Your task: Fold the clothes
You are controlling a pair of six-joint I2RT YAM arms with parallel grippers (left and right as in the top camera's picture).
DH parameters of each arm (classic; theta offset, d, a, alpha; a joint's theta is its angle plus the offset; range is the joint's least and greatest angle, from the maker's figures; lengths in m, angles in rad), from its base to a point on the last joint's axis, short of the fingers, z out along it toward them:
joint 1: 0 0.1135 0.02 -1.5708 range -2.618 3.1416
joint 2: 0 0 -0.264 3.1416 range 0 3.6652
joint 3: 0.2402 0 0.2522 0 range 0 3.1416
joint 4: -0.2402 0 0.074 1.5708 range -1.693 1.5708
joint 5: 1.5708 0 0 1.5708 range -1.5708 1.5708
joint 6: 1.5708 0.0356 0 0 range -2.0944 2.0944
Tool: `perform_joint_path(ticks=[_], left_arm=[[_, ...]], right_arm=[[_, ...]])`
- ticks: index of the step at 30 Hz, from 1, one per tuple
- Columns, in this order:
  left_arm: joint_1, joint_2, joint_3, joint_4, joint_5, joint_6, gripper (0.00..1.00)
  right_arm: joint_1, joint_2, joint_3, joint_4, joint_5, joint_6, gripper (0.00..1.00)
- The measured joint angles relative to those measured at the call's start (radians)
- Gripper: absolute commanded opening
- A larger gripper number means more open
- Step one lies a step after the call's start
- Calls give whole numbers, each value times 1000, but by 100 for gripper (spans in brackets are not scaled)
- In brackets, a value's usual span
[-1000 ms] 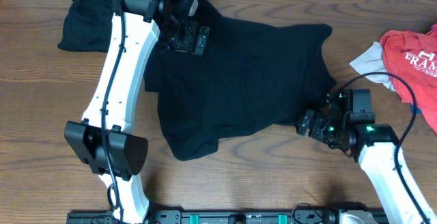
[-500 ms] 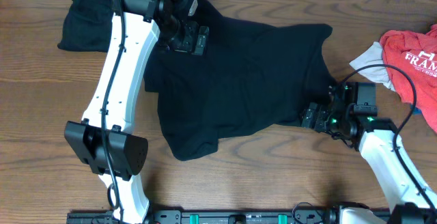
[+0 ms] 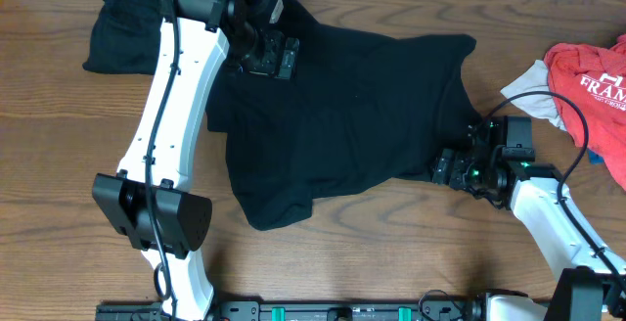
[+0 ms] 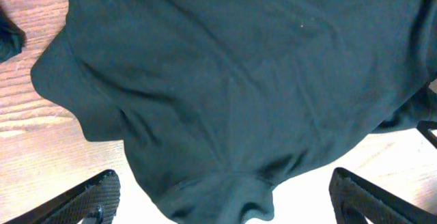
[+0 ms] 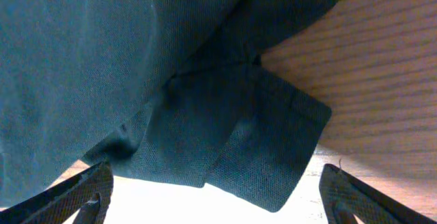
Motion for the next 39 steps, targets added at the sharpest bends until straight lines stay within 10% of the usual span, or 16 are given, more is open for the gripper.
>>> perform_joint_path(ticks=[15, 24, 33, 39], left_arm=[[0, 0, 0, 0, 0, 0, 98], [0, 0, 0, 0, 0, 0, 98], [0, 0, 0, 0, 0, 0, 98], [0, 0, 0, 0, 0, 0, 98]], right_arm=[[-1, 116, 8, 89, -1, -5, 83], [-2, 126, 8, 86, -3, 5, 59], [-2, 133, 8, 6, -1, 48, 4], [-8, 132, 11, -29, 7, 73, 1]])
